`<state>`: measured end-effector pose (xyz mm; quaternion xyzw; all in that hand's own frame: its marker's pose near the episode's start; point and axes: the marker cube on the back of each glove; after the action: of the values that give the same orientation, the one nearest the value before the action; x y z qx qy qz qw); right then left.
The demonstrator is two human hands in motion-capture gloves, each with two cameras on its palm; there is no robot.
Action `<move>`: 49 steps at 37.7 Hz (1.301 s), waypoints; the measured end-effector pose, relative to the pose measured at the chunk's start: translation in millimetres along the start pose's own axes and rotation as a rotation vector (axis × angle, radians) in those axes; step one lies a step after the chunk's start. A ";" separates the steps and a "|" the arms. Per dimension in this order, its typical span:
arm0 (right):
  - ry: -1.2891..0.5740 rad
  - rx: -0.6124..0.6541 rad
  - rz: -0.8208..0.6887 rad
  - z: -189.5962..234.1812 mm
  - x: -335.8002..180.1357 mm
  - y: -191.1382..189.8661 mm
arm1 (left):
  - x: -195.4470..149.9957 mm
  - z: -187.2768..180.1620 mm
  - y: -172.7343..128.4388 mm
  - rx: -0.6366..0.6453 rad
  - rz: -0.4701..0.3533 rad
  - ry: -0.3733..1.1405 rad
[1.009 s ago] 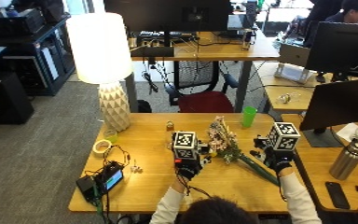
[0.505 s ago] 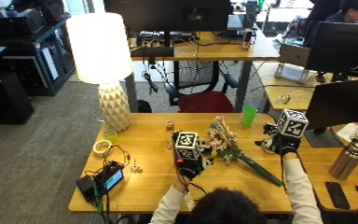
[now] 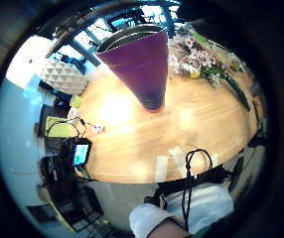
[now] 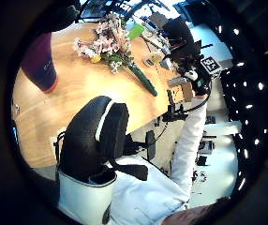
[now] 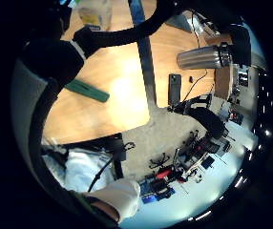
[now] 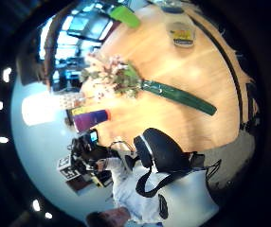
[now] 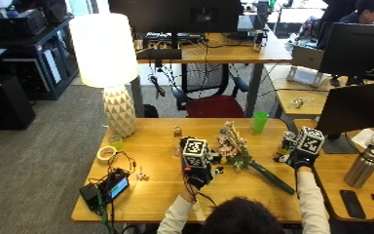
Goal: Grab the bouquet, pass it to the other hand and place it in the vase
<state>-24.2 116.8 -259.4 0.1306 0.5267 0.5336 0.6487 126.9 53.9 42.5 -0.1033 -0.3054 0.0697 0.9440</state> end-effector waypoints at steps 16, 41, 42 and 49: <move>0.089 -0.260 0.068 64.7 -6.6 59.8 | 0.6 9.1 -9.0 0.014 0.023 0.013; 0.153 -0.322 0.146 122.4 0.1 64.7 | -3.4 6.9 -3.1 -0.019 0.017 0.021; 0.151 -0.333 0.167 123.5 0.4 66.4 | -3.5 8.0 -4.4 -0.017 0.018 0.024; 0.150 -0.204 0.069 124.1 -3.9 52.3 | -1.8 6.5 -2.7 -0.019 0.017 0.014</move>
<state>49.4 183.1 -168.0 0.0417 0.5118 0.6146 0.5989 121.8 52.0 47.2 -0.1153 -0.2986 0.0739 0.9445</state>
